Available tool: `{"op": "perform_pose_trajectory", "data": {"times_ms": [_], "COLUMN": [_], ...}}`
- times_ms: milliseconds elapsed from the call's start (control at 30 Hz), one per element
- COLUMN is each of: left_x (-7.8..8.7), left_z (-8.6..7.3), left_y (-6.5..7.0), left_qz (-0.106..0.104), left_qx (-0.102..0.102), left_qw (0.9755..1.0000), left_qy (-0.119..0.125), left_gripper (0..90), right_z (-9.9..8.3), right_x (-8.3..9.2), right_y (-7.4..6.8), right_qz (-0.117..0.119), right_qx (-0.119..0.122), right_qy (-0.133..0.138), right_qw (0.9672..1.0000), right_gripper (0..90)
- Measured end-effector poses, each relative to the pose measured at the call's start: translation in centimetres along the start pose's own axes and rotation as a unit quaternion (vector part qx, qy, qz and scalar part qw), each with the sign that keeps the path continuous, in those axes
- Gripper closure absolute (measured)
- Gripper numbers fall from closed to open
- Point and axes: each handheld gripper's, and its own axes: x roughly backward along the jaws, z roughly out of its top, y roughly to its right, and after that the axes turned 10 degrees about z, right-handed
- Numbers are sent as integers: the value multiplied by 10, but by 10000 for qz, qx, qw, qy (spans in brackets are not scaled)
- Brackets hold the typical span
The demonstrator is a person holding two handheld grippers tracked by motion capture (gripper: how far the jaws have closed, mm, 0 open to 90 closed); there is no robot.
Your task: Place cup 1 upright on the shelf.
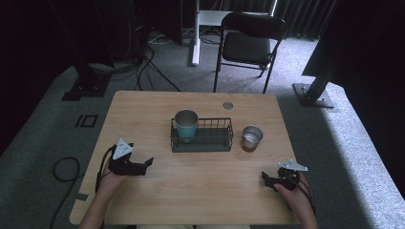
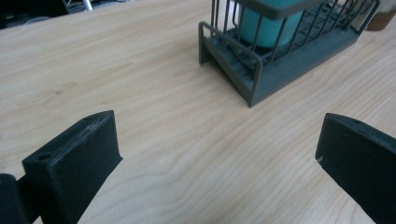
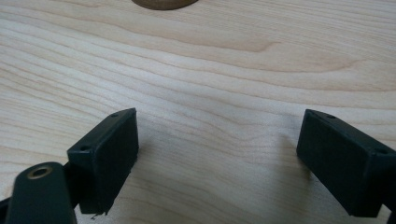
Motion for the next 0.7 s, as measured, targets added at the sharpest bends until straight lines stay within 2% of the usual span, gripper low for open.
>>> {"op": "perform_pose_trajectory", "data": {"times_ms": [467, 700], "left_x": [5, 5], "left_z": [-24, -32], "left_y": [-6, -9], "left_qz": [55, 142], "left_qx": [142, 129], "left_qw": [9997, 9993], "left_qy": [-195, -333], "left_gripper": [4, 4], "right_z": [0, 0], "right_x": [0, 0], "right_y": [0, 0], "right_qz": [-1, -1], "right_qx": [14, 14], "right_qy": [-2, -4], "right_qw": [10000, 10000], "right_gripper": [126, 126]}}
